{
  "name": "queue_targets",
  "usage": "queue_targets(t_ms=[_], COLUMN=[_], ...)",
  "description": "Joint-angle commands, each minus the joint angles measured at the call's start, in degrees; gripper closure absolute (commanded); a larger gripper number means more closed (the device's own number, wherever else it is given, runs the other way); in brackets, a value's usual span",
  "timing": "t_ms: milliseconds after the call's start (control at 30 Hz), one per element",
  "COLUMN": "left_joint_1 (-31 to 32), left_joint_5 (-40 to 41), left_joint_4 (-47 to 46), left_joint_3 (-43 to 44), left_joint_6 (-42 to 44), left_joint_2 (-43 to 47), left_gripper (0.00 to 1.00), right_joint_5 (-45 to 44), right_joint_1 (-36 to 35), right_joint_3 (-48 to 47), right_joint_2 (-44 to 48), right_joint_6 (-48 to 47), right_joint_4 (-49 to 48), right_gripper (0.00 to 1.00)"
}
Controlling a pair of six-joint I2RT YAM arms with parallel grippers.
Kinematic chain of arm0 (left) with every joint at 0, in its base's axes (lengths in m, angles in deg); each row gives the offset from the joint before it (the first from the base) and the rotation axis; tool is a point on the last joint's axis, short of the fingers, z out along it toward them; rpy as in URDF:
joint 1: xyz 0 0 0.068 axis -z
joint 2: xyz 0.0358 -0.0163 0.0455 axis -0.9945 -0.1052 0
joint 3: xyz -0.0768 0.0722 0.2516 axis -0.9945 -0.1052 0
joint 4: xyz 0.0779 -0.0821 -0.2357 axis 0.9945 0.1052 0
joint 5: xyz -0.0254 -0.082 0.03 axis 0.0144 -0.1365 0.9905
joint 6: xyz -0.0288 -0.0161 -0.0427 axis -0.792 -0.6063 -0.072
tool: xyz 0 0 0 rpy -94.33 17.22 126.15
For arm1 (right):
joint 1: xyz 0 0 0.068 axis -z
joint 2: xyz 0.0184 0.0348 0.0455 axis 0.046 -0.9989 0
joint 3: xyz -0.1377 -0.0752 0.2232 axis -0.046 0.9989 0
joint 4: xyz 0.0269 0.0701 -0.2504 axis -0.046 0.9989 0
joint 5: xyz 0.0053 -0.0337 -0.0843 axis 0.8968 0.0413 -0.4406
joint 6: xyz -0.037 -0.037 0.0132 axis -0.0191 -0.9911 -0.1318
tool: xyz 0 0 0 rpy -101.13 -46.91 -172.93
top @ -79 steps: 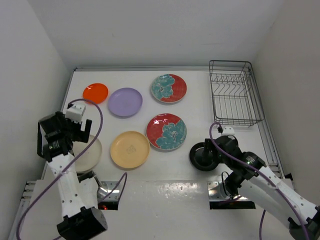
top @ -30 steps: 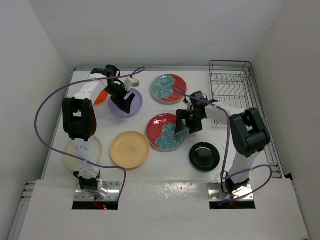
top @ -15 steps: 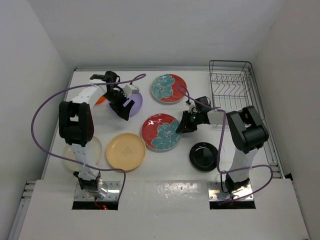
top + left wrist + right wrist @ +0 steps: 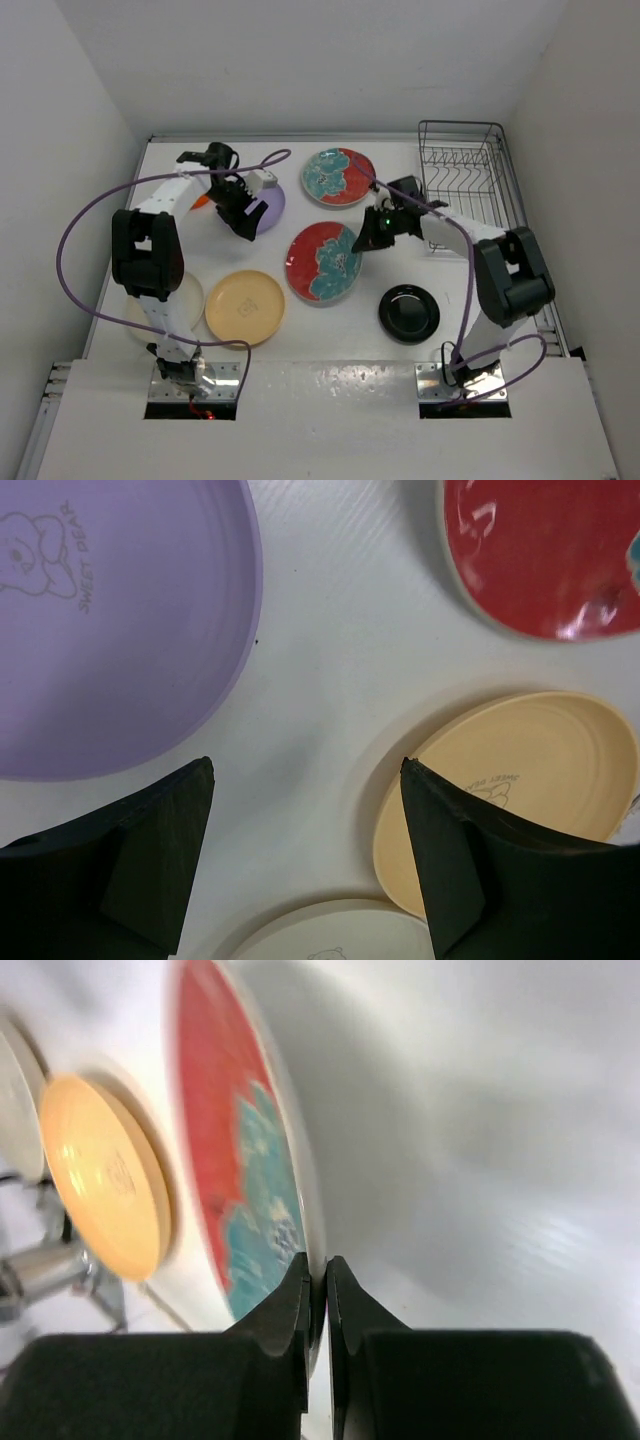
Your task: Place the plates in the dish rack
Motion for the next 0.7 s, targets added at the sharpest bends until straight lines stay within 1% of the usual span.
queue_targets(t_ms=[0, 33, 100, 133, 200, 267, 300, 367, 433, 467, 500, 533, 567, 600, 633, 667], left_joint_1=[0.0, 0.0, -0.5, -0.5, -1.1, -1.6, -1.6, -1.6, -1.6, -1.6, -1.6, -1.0, -0.5, -0.5, 0.4, 1.1], left_joint_5=[0.3, 0.3, 0.3, 0.3, 0.3, 0.3, 0.3, -0.3, -0.3, -0.3, 0.3, 1.0, 2.9, 3.8, 4.5, 5.0], left_joint_4=[-1.2, -1.2, -1.2, -1.2, -1.2, -1.8, -1.8, -1.8, -1.8, -1.8, -1.8, -1.8, -1.8, -1.8, -1.8, -1.8], left_joint_3=[2.6, 2.6, 4.0, 4.0, 4.0, 4.0, 4.0, 4.0, 4.0, 4.0, 4.0, 4.0, 4.0, 4.0, 4.0, 4.0], left_joint_6=[-0.1, -0.1, 0.5, 0.5, 0.5, 0.5, 0.5, 0.5, 0.5, 0.5, 0.5, 0.5, 0.5, 0.5, 0.5, 1.0], left_joint_2=[2.1, 2.1, 1.4, 1.4, 0.9, 0.9, 0.4, -0.1, -0.1, -0.7, -0.7, -0.7, -0.7, -0.7, -0.7, -0.7], left_gripper=[0.2, 0.2, 0.2, 0.2, 0.2, 0.2, 0.2, 0.2, 0.2, 0.2, 0.2, 0.2, 0.2, 0.2, 0.2, 0.2], right_joint_5=[-11.1, -11.9, -15.8, -15.8, -19.3, -21.0, -23.8, -26.8, -32.8, -35.1, -37.2, -42.7, -44.6, -45.8, -49.8, -50.8], right_joint_1=[0.2, 0.7, 1.6, 2.0, 2.8, 5.4, 7.0, 8.3, 11.5, 12.4, 16.1, 17.4, 20.7, 23.4, 25.4, 26.4], right_joint_3=[-9.9, -11.3, -17.8, -19.4, -24.2, -32.1, -33.9, -41.1, -45.7, -48.0, -48.5, -49.0, -49.1, -49.1, -48.9, -48.8], right_joint_2=[8.9, 10.8, 12.6, 13.3, 13.9, 14.1, 13.9, 13.1, 12.2, 11.2, 10.8, 10.6, 9.8, 9.5, 9.2, 8.3], right_joint_6=[-4.4, -5.1, -5.8, -6.3, -7.2, -9.9, -10.3, -13.4, -16.1, -19.3, -20.3, -21.4, -24.3, -25.3, -26.5, -29.6], right_joint_4=[3.0, 4.2, 6.2, 6.8, 9.3, 13.2, 13.9, 16.3, 17.4, 17.3, 16.1, 15.0, 12.8, 10.1, 8.7, 5.1], right_gripper=[1.0, 1.0, 1.0, 1.0, 1.0, 1.0, 1.0, 1.0, 1.0, 1.0, 1.0, 1.0, 1.0, 1.0, 1.0, 1.0])
